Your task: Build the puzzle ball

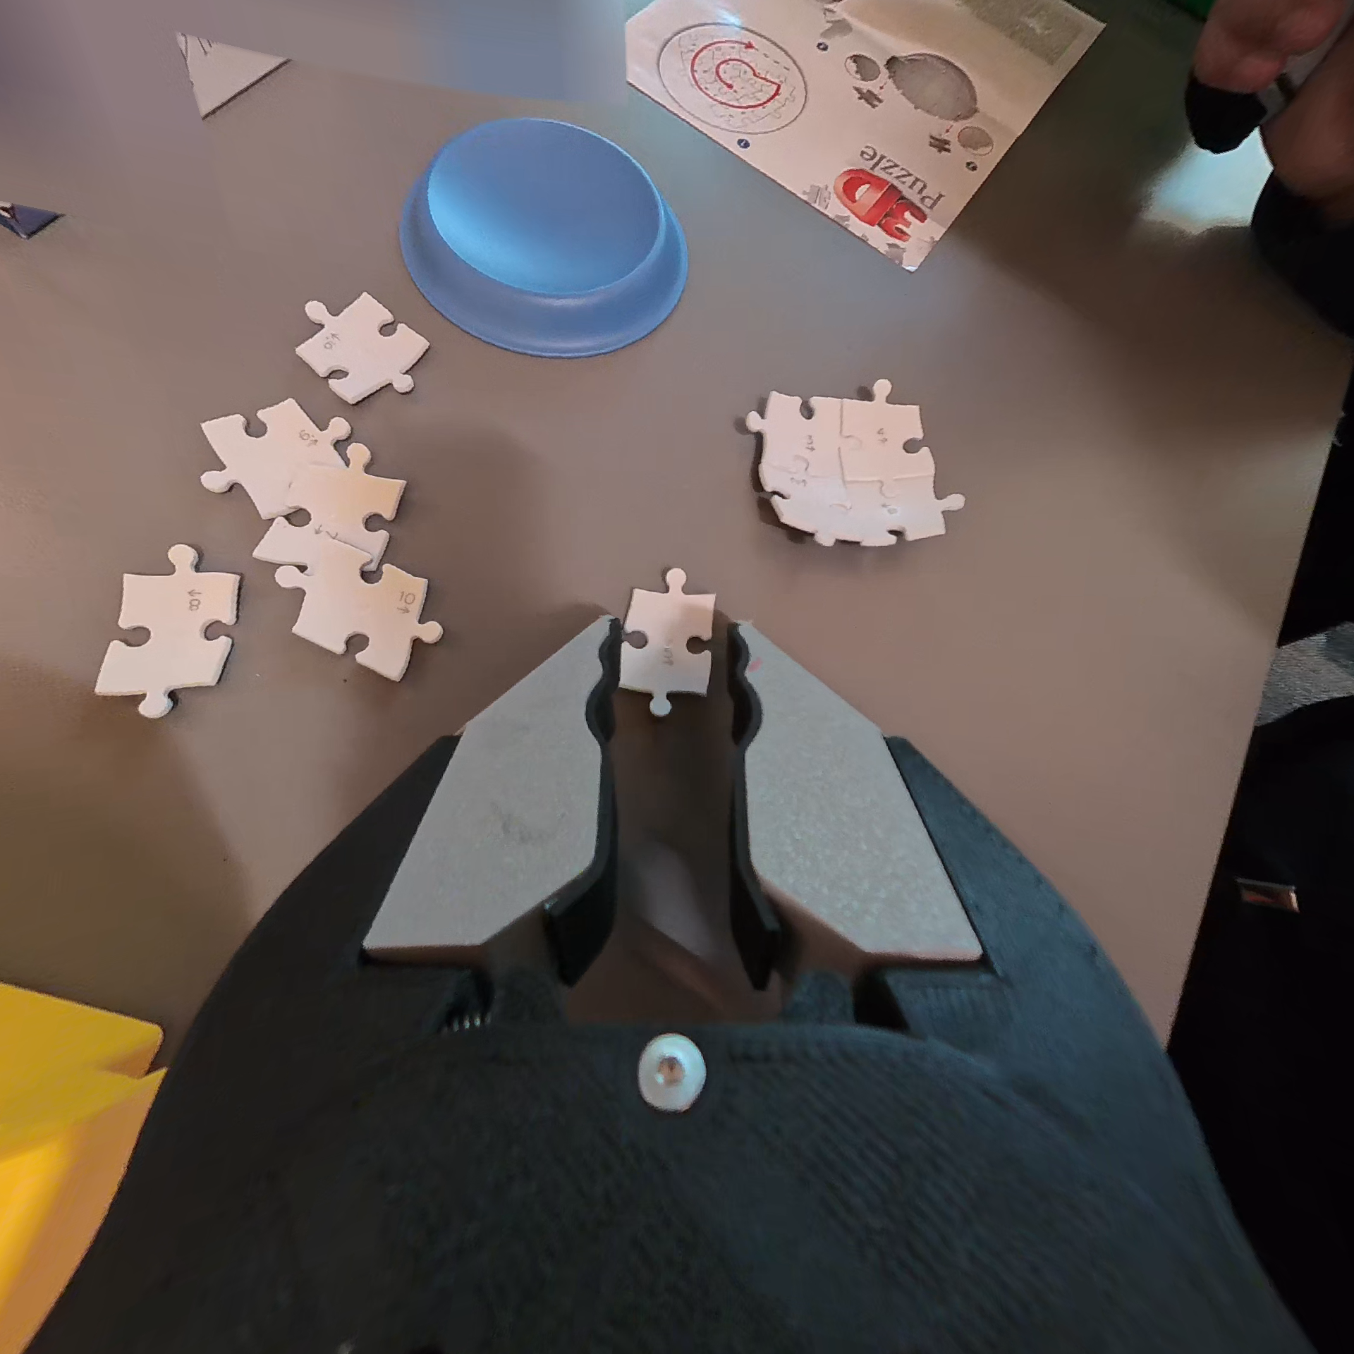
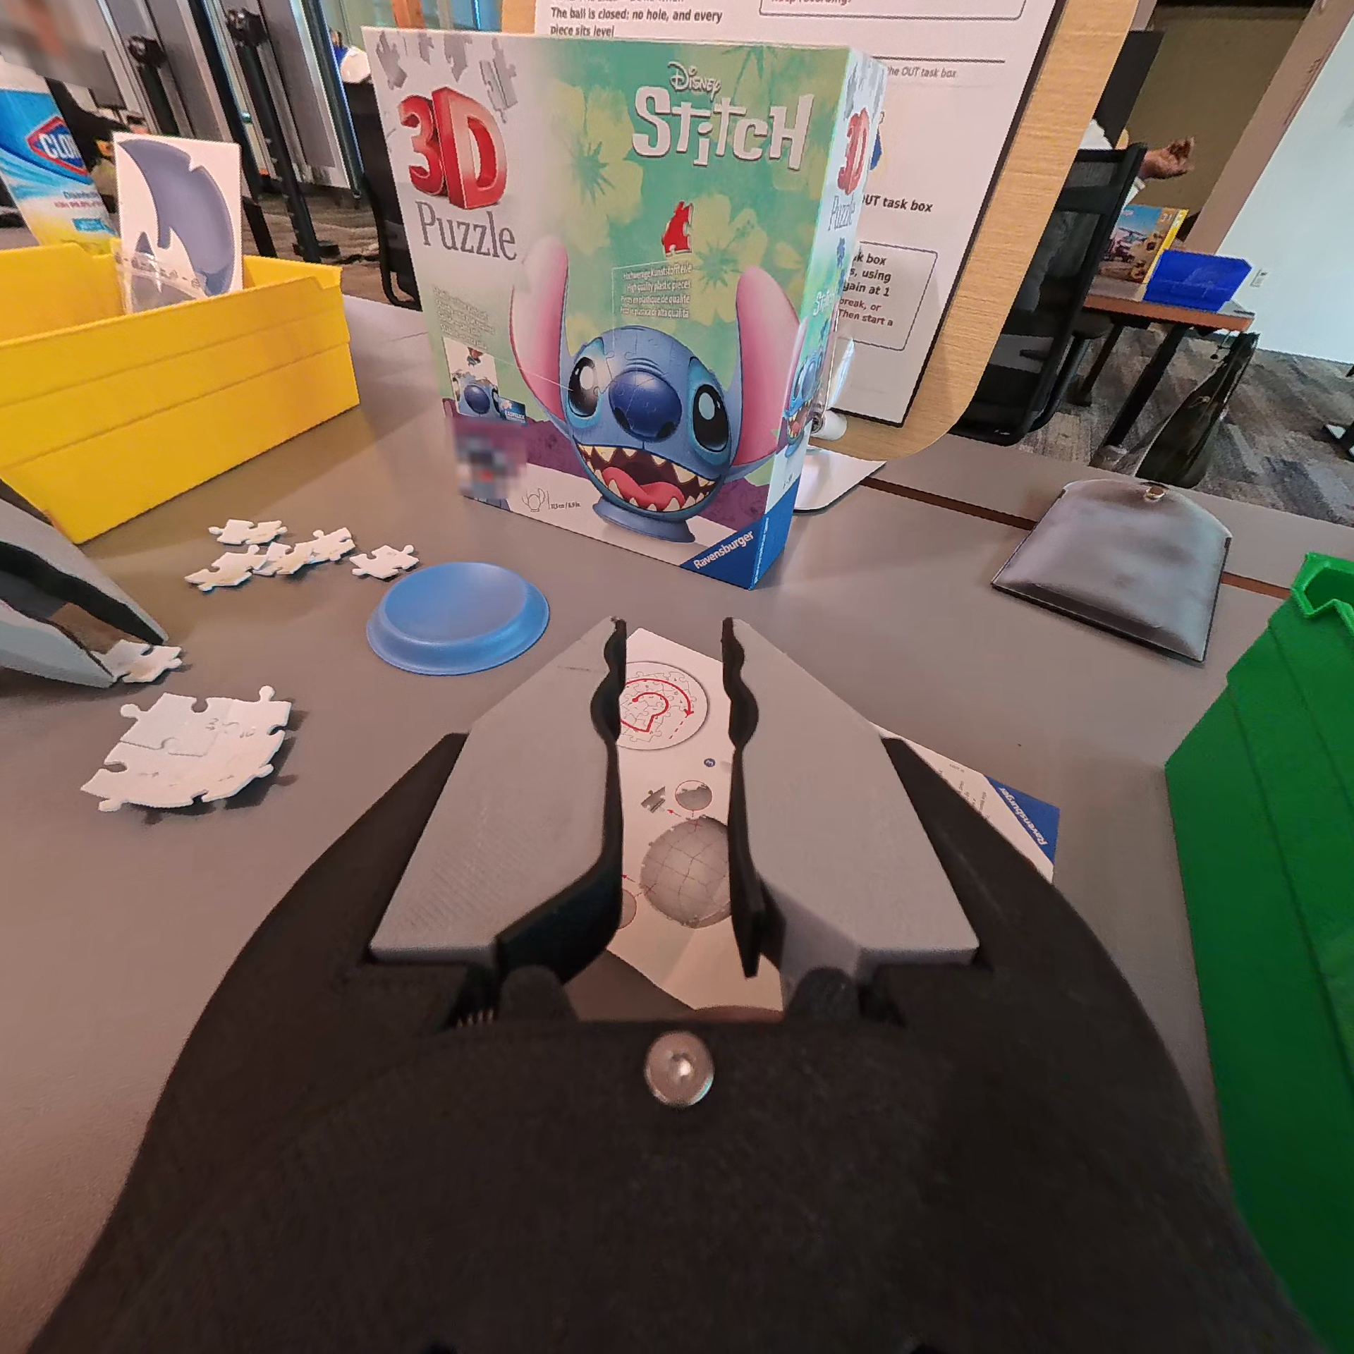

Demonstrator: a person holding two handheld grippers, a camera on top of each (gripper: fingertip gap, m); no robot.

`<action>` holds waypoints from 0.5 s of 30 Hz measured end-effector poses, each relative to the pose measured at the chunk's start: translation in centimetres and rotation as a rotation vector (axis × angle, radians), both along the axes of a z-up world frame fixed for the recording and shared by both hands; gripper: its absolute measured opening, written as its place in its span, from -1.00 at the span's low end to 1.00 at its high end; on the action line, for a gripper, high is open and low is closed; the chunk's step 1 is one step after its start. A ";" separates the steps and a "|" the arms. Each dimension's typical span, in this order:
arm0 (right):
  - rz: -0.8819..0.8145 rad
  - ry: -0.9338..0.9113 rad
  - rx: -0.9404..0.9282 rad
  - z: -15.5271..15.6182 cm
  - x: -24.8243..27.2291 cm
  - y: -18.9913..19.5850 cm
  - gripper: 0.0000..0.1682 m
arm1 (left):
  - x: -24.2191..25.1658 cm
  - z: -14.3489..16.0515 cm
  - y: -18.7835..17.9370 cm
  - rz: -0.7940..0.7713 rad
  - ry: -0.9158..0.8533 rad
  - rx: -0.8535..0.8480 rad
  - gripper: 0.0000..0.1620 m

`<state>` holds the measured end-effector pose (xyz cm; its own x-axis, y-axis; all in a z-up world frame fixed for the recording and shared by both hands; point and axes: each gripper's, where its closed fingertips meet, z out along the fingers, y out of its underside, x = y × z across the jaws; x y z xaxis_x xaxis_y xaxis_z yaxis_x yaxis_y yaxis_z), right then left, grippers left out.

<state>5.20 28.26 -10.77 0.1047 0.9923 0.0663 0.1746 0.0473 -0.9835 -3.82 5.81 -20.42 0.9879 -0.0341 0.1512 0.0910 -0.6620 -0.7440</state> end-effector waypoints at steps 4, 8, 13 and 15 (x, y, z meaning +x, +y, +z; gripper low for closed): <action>0.001 0.002 -0.001 0.0 0.0 0.0 -0.73 | 0.0 0.0 0.0 0.001 0.034 -0.002 -0.64; 0.004 0.003 0.002 0.1 0.0 -0.1 -0.73 | 0.0 0.0 0.0 0.002 0.043 -0.001 -0.59; 0.007 0.007 0.002 0.1 0.0 -0.1 -0.73 | 0.0 0.4 0.1 0.004 0.042 0.024 -0.50; 0.010 0.007 0.000 0.1 0.0 -0.2 -0.73 | -0.1 0.3 0.0 0.007 0.029 0.022 -0.45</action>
<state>5.21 28.11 -10.64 0.0953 0.9933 0.0653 0.1675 0.0487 -0.9847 -3.90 5.86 -20.08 0.9921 -0.0306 0.1217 0.0734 -0.6447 -0.7609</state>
